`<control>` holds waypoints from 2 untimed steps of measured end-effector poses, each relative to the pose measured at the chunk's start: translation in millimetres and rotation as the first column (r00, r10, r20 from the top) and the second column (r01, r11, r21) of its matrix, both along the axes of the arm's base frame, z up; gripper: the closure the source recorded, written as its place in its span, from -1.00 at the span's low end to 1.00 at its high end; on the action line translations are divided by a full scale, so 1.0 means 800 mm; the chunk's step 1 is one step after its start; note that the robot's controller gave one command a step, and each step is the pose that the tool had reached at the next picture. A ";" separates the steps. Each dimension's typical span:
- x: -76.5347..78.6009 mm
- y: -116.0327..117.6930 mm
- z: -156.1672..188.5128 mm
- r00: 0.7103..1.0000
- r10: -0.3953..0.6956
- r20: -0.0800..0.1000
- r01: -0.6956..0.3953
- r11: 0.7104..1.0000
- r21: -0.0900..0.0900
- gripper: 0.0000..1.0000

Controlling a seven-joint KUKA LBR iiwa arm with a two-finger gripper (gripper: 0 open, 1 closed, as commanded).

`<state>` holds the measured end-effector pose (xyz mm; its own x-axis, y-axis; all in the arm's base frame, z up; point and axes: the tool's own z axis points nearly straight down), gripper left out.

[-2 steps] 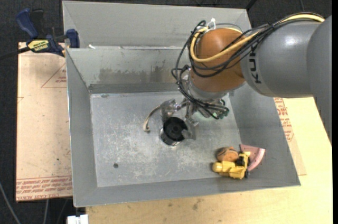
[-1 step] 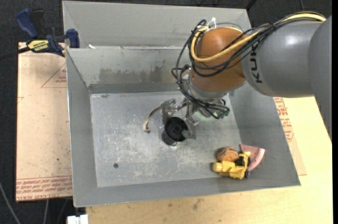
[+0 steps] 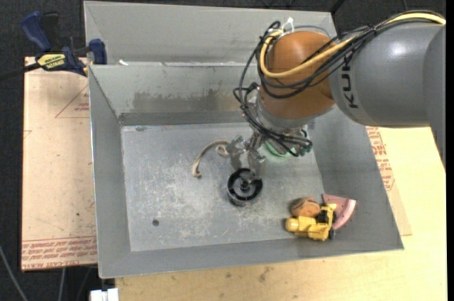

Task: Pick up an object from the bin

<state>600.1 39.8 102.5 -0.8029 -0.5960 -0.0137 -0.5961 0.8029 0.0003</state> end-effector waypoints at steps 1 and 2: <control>0.000 -0.002 0.015 1.000 -0.001 -0.002 0.001 1.000 -0.004 1.00; -0.001 -0.003 0.026 1.000 -0.002 -0.005 0.002 1.000 -0.005 1.00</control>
Offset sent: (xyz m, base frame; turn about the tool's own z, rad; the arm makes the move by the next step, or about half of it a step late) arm 0.0000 -0.0001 0.0099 0.0000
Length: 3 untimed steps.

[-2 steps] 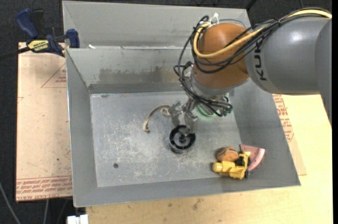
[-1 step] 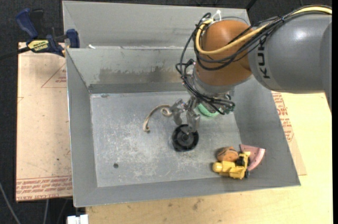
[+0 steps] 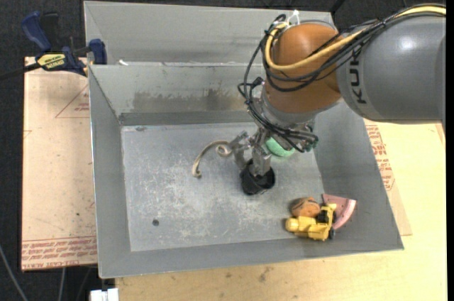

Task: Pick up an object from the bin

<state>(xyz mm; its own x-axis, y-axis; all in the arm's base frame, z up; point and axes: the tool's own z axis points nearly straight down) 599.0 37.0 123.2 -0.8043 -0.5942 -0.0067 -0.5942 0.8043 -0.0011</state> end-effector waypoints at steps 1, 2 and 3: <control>0.000 0.000 0.010 1.000 -0.001 -0.001 0.001 1.000 -0.001 1.00; -0.001 0.001 0.021 1.000 -0.001 -0.008 0.001 1.000 -0.001 1.00; -0.002 0.001 0.045 1.000 -0.001 -0.009 0.001 1.000 -0.001 1.00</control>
Offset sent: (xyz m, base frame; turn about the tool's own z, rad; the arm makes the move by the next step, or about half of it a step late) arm 0.0001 -0.0001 0.0721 0.0000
